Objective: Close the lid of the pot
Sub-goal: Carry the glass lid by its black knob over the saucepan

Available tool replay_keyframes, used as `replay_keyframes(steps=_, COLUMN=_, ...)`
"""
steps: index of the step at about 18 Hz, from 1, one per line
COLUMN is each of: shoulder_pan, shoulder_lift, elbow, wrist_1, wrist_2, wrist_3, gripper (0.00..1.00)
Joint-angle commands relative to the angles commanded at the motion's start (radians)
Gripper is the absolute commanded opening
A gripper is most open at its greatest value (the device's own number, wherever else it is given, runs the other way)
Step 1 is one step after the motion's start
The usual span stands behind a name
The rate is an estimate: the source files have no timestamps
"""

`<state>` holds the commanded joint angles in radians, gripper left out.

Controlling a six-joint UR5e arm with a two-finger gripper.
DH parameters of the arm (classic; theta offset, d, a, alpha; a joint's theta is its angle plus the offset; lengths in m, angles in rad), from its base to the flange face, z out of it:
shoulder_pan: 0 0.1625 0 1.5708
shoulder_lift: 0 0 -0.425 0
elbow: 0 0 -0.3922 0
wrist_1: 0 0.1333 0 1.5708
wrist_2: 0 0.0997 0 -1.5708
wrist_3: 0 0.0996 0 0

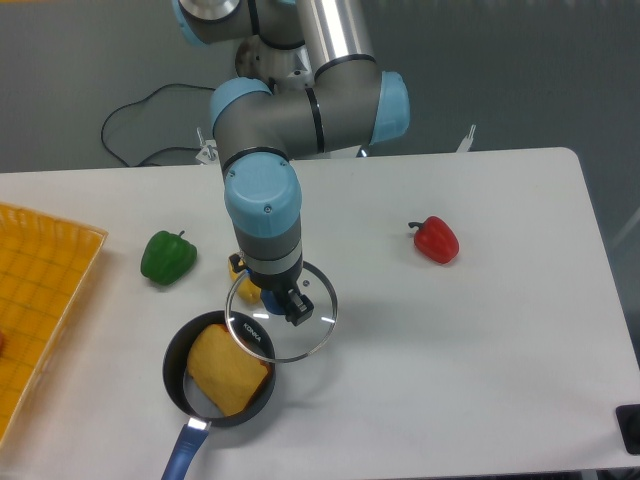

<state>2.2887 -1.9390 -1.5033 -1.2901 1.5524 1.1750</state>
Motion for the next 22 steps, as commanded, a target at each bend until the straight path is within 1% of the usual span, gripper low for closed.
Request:
replay_keyframes(steps=8, shoulder_pan=-0.005, shoulder_lift=-0.003, elbow=0.003, wrist_1=0.006, wrist_2=0.005, wrist_3=-0.061, gripper=0.44)
replay_keyframes(steps=10, shoulder_pan=-0.018, shoulder_lift=-0.005, elbow=0.009, wrist_1=0.008, wrist_2=0.011, wrist_3=-0.116, gripper=0.44)
replay_keyframes(steps=14, shoulder_pan=-0.047, shoulder_lift=-0.008, elbow=0.011, wrist_1=0.008, wrist_2=0.051, wrist_3=-0.164, gripper=0.44)
replay_keyframes(steps=18, shoulder_pan=-0.063, shoulder_lift=-0.021, elbow=0.021, wrist_1=0.009, wrist_2=0.052, wrist_3=-0.236, gripper=0.44)
replay_keyframes(steps=22, shoulder_pan=-0.115, shoulder_lift=-0.061, elbow=0.046, wrist_1=0.018, wrist_2=0.045, wrist_3=-0.299, gripper=0.44)
